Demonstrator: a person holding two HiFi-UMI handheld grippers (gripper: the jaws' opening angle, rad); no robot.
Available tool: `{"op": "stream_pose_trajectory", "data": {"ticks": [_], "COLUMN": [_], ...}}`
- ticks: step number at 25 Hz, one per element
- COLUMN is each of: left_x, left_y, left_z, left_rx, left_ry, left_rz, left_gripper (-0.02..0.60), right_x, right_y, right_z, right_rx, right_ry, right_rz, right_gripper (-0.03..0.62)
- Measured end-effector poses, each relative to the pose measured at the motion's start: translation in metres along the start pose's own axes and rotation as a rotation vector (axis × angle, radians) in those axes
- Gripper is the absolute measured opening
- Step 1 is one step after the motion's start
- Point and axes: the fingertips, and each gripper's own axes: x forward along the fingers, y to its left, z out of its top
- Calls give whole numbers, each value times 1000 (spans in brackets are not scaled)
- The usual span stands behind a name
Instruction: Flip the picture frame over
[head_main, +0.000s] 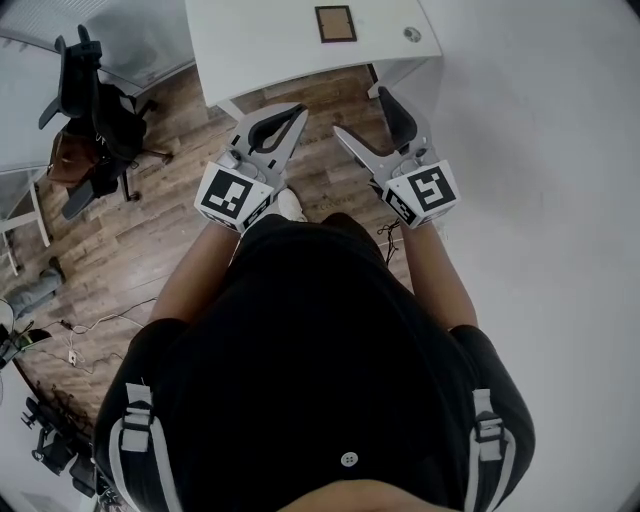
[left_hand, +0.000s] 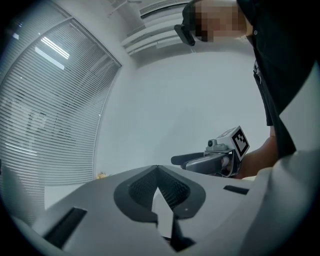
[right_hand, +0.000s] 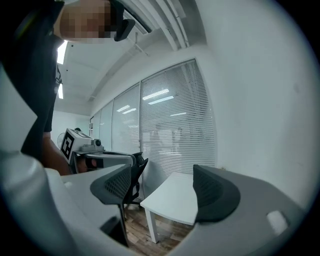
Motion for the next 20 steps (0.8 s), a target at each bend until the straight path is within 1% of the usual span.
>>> {"op": "stream_pose_trajectory", "data": {"ticks": [3, 8, 12, 15, 20], "left_x": [2, 16, 36, 53, 86], "left_y": [17, 38, 51, 63, 81], "left_z": [-6, -6, -13, -15, 4], "left_rx": [-14, -23, -14, -9, -1], "left_ry": [10, -2, 21, 27, 5], "left_rz": [1, 12, 15, 38, 68], "left_gripper": [6, 6, 6, 6, 6], "right_x": [14, 30, 42, 54, 75], "right_y": [-3, -18, -43, -65, -105], "right_z": [-5, -9, -16, -16, -8], "right_rx": [10, 21, 34, 41, 36], "right_ry": [3, 16, 17, 10, 4], "right_rz": [-7, -2, 8, 25, 61], "right_gripper": [387, 387, 387, 387, 387]}}
